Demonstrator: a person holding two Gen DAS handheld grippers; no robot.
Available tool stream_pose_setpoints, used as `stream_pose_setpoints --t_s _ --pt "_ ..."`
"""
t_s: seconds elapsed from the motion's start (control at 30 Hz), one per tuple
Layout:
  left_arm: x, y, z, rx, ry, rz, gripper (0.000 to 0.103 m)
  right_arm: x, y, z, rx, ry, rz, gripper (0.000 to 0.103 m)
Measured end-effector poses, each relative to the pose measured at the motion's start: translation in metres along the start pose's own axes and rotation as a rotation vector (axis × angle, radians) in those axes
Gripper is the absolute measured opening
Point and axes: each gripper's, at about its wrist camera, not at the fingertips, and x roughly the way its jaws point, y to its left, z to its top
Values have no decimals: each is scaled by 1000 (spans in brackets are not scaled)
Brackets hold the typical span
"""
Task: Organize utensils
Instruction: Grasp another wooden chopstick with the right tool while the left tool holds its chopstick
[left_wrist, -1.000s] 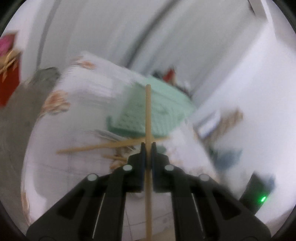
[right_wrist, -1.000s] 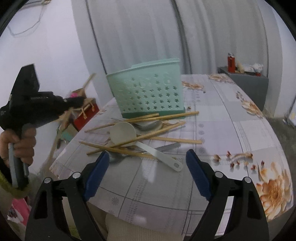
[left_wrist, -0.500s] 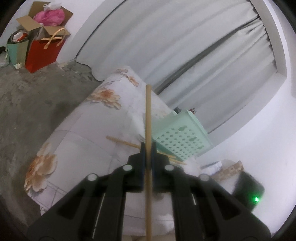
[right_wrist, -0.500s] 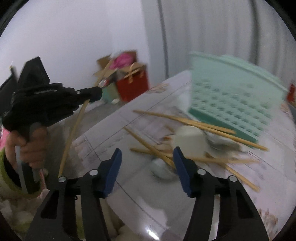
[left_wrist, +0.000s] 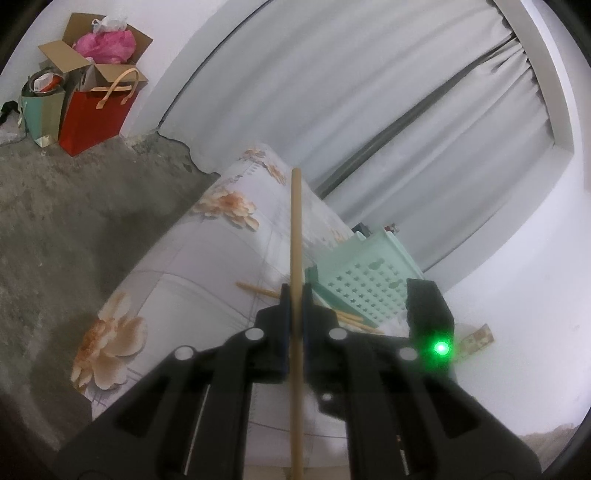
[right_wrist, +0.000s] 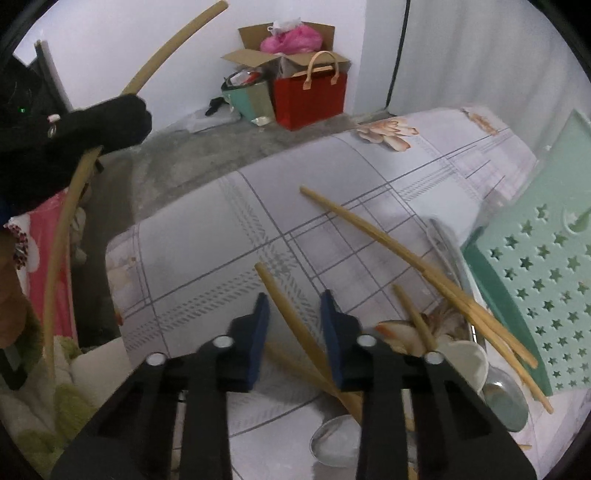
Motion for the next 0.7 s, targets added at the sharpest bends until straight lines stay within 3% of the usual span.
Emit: stream_pose_setpoints --t_s 0.13,0.33,0.7 --pt "-5 -3 -1 2 -8 2 4 -7 -4 3 -2 -21 -25 7" --pt "-11 -11 2 33 -36 2 4 -41 -9 3 9 -130 -74 7" --pt "-15 -29 2 85 -70 -8 4 -185 -59 -10 194 -497 -168 7"
